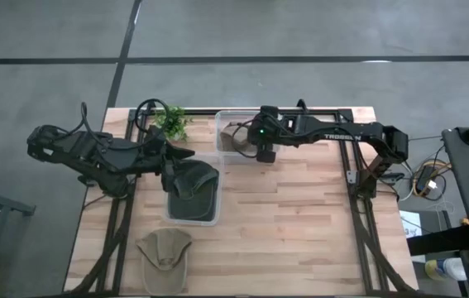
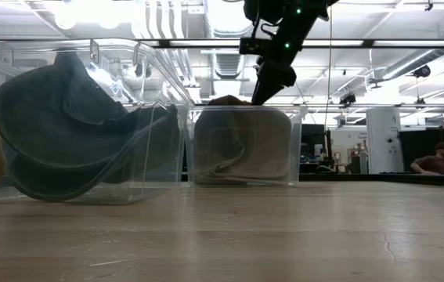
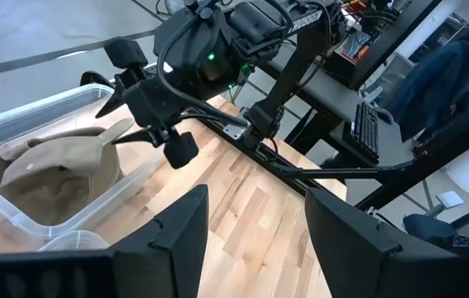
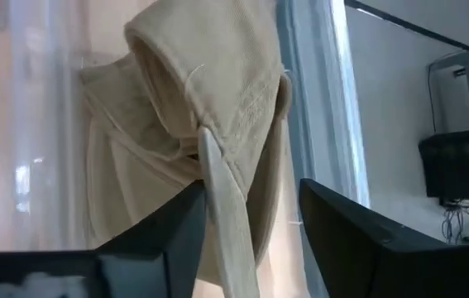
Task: Pick & Place hat
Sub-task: Put the right brown cap into the top transparent bin
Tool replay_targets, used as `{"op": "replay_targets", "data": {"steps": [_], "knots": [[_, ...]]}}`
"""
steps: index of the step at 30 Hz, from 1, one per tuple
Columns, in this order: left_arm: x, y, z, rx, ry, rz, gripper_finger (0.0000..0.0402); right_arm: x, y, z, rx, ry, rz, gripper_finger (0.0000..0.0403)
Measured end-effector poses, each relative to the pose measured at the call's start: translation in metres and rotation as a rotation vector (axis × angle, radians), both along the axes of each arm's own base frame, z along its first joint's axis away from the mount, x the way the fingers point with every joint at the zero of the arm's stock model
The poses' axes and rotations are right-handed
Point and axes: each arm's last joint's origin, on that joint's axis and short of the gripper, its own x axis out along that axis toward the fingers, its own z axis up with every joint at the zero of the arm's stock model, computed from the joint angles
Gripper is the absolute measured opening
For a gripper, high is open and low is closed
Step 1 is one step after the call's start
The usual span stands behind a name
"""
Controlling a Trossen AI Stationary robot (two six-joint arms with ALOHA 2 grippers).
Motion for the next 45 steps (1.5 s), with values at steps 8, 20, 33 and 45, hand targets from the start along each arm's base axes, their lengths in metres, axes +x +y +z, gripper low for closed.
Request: {"op": "replay_targets", "data": {"steps": [8, 20, 33, 45], "knots": [[0.000, 0.000, 0.000, 0.002, 0.001, 0.009, 0.0194, -0.005, -0.017, -0.001, 0.079, -0.033, -0.024, 0.0054], [0.000, 0.001, 0.000, 0.015, 0.000, 0.042, 0.0194, -0.016, -0.046, 0.004, 0.265, -0.096, -0.047, 0.0011], [0.000, 0.001, 0.000, 0.016, 0.000, 0.044, 0.0194, -0.030, -0.063, -0.009, 0.375, -0.078, -0.061, 0.0011], [0.000, 0.001, 0.000, 0.006, -0.002, 0.048, 0.0194, -0.029, -0.065, -0.011, 0.279, -0.071, -0.095, 0.0094]]}}
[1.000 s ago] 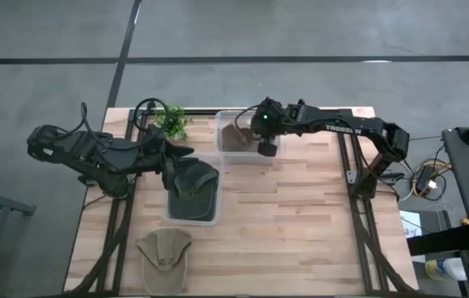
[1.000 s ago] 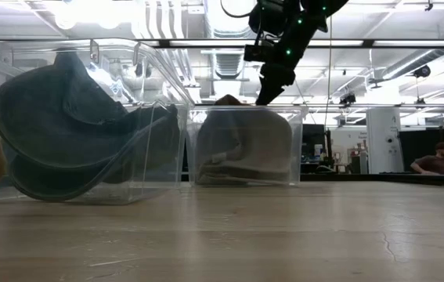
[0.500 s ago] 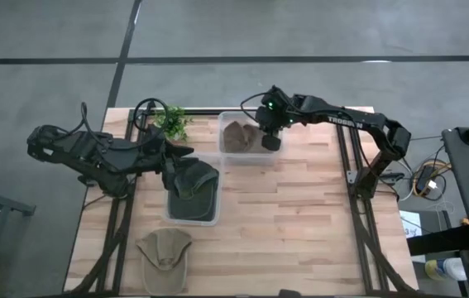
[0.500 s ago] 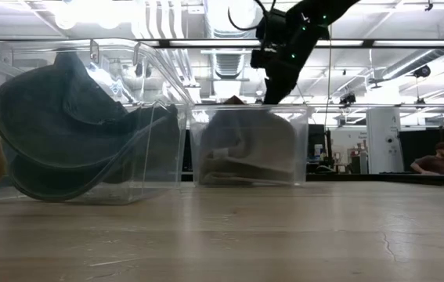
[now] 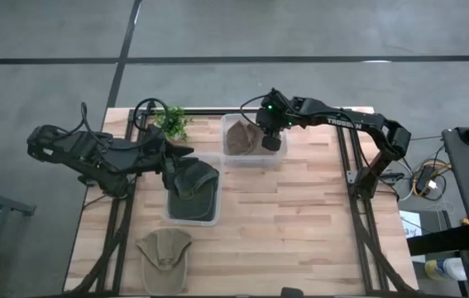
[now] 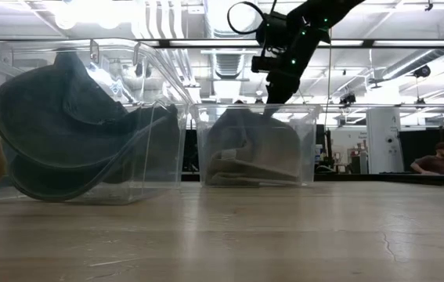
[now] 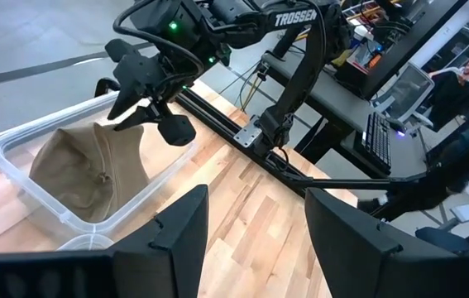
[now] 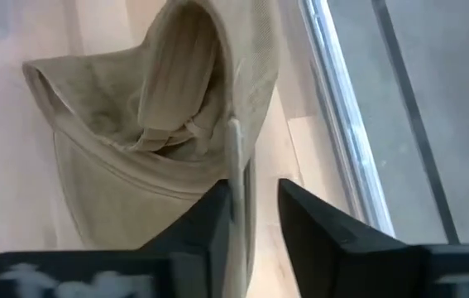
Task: Pick & Place hat
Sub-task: Put the right brown cap into the top transparent bin, then put the brown cap into the top transparent bin
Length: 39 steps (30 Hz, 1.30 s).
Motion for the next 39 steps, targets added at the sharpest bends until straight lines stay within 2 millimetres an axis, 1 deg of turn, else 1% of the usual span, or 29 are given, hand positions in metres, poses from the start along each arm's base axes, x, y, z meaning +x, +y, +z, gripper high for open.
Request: {"op": "replay_targets", "data": {"steps": [5, 9, 11, 15, 18, 20, 23, 27, 31, 35, 39], "knots": [[0.000, 0.000, 0.000, -0.005, 0.000, 0.001, 0.0194, 0.000, 0.001, 0.002, -0.022, -0.001, -0.007, 0.0155], [0.000, 0.000, -0.001, -0.004, 0.006, 0.001, 0.0194, -0.004, 0.004, 0.014, -0.032, -0.032, -0.017, 0.0193], [0.000, 0.000, -0.001, -0.004, 0.006, 0.002, 0.0194, -0.006, 0.006, 0.027, -0.053, -0.066, -0.009, 0.0205], [0.000, 0.000, -0.001, -0.004, 0.006, 0.002, 0.0194, -0.012, 0.009, 0.061, -0.091, -0.171, -0.023, 0.0215], [0.000, 0.000, -0.001, -0.002, 0.008, 0.001, 0.0194, -0.016, 0.015, 0.080, -0.058, -0.247, -0.074, 0.0215], [0.000, 0.000, -0.001, 0.000, 0.014, 0.001, 0.0194, -0.018, 0.021, 0.090, -0.004, -0.310, -0.091, 0.0215], [-0.001, 0.000, -0.002, 0.015, 0.023, -0.004, 0.0194, -0.020, 0.036, 0.104, 0.083, -0.392, -0.086, 0.0215], [-0.001, 0.000, -0.003, 0.053, 0.047, -0.029, 0.0194, -0.019, 0.060, 0.111, 0.188, -0.450, -0.108, 0.0213], [-0.002, -0.001, -0.005, 0.058, 0.071, -0.073, 0.0194, -0.016, 0.089, 0.118, 0.295, -0.501, -0.115, 0.0205], [-0.005, -0.005, -0.012, -0.021, 0.159, -0.228, 0.0194, -0.009, 0.119, 0.116, 0.365, -0.493, -0.100, 0.0194], [-0.012, -0.009, -0.026, -0.197, 0.327, -0.342, 0.0194, -0.001, 0.146, 0.108, 0.387, -0.472, -0.118, 0.0185]]}}
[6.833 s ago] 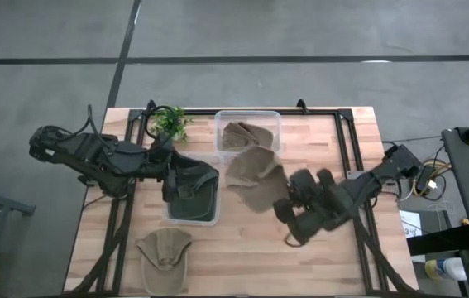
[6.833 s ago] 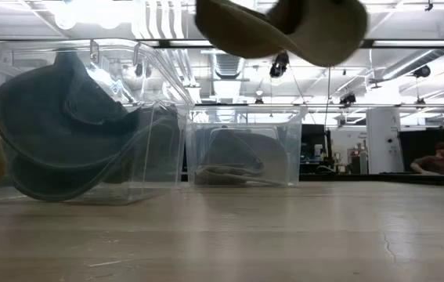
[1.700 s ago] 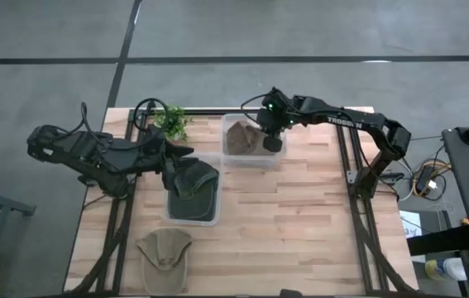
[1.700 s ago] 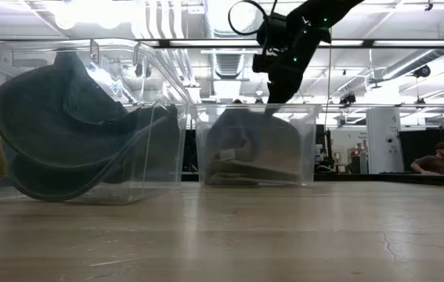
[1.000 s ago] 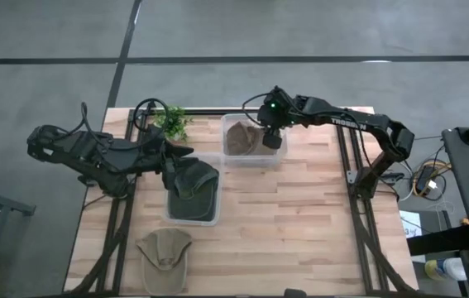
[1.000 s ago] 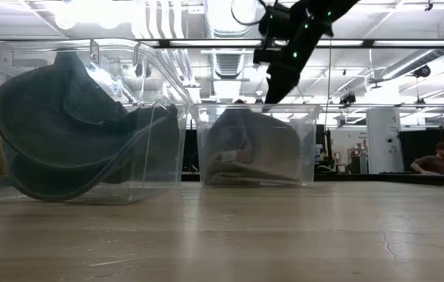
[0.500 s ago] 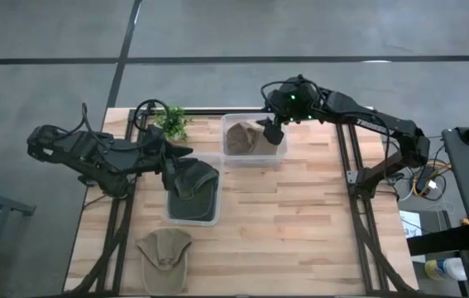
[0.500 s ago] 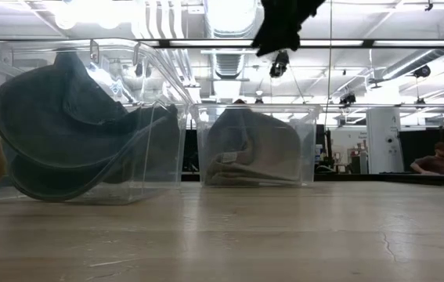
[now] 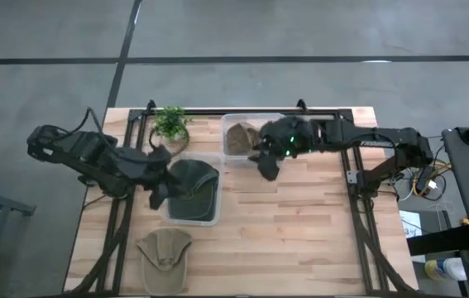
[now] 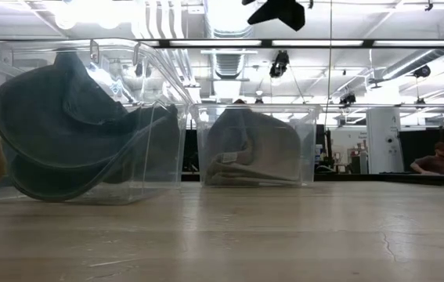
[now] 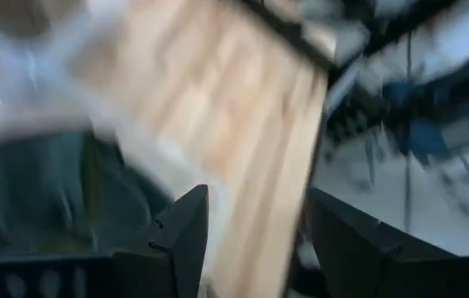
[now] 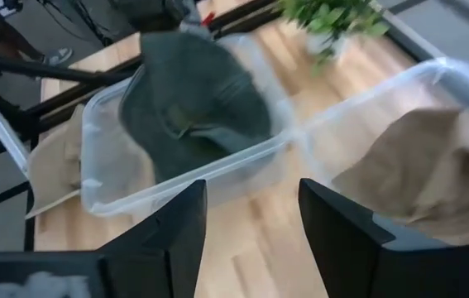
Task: Pick & Place hat
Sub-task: Put the brown cap into the top transparent bin
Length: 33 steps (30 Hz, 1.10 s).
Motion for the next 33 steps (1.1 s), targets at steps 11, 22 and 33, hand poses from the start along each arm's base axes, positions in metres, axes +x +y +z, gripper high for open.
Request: {"op": "replay_targets", "data": {"steps": [11, 22, 33], "knots": [[-0.012, -0.035, -0.035, -0.384, 0.368, -0.066, 0.0194, 0.011, 0.049, -0.019, 0.070, 0.063, 0.042, 0.0171], [-0.025, -0.077, -0.089, -0.586, 0.674, 0.311, 0.0194, 0.005, 0.062, -0.022, -0.048, 0.115, 0.173, 0.0166], [-0.005, -0.124, -0.165, -0.728, 0.923, 0.446, 0.0194, -0.001, 0.061, -0.029, -0.153, 0.208, 0.269, 0.0167]]}}
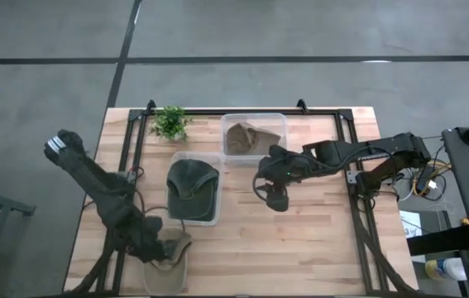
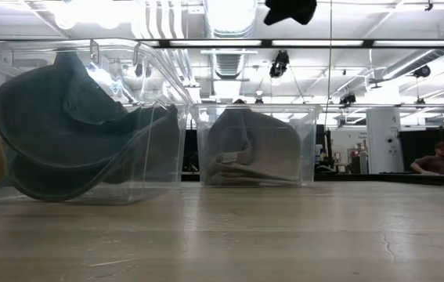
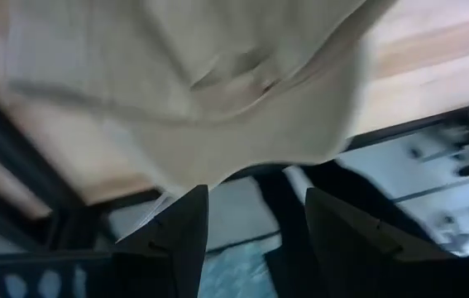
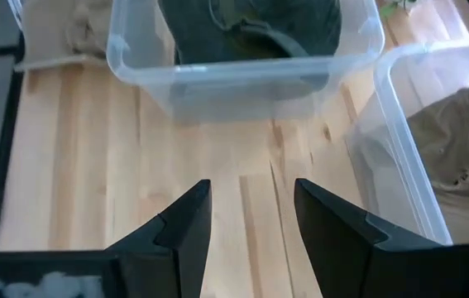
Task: Pick & Place hat
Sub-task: Put the brown cap into the top transparent bin
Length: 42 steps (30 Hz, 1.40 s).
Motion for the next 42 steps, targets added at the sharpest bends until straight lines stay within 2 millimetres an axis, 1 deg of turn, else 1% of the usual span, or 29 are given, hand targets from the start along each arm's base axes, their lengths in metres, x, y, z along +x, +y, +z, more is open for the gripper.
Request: {"op": "replay_targets", "data": {"steps": [5, 8, 11, 15, 18, 21, 35, 42], "knots": [[0.004, -0.015, -0.013, -0.058, 0.135, -0.077, 0.0194, -0.003, 0.000, -0.003, -0.018, 0.044, 0.014, 0.0164], [0.005, -0.020, -0.021, -0.059, 0.192, -0.079, 0.0194, -0.003, 0.000, -0.003, -0.027, 0.043, 0.025, 0.0164], [0.007, -0.022, -0.026, -0.064, 0.239, -0.078, 0.0194, -0.003, 0.000, -0.003, -0.031, 0.043, 0.031, 0.0162], [0.004, -0.023, -0.036, -0.017, 0.304, -0.071, 0.0194, -0.003, 0.000, -0.003, -0.044, 0.043, 0.047, 0.0162], [0.006, -0.025, -0.041, -0.011, 0.318, -0.070, 0.0194, -0.003, 0.000, -0.003, -0.044, 0.044, 0.051, 0.0161], [0.006, -0.028, -0.047, -0.014, 0.362, -0.099, 0.0194, -0.003, 0.000, -0.003, -0.041, 0.043, 0.055, 0.0158], [0.006, -0.036, -0.066, 0.041, 0.411, -0.126, 0.0194, -0.003, 0.002, -0.003, -0.041, 0.043, 0.059, 0.0135], [0.007, -0.037, -0.076, 0.046, 0.392, -0.119, 0.0194, -0.003, 0.002, -0.003, -0.041, 0.042, 0.062, 0.0123]]}}
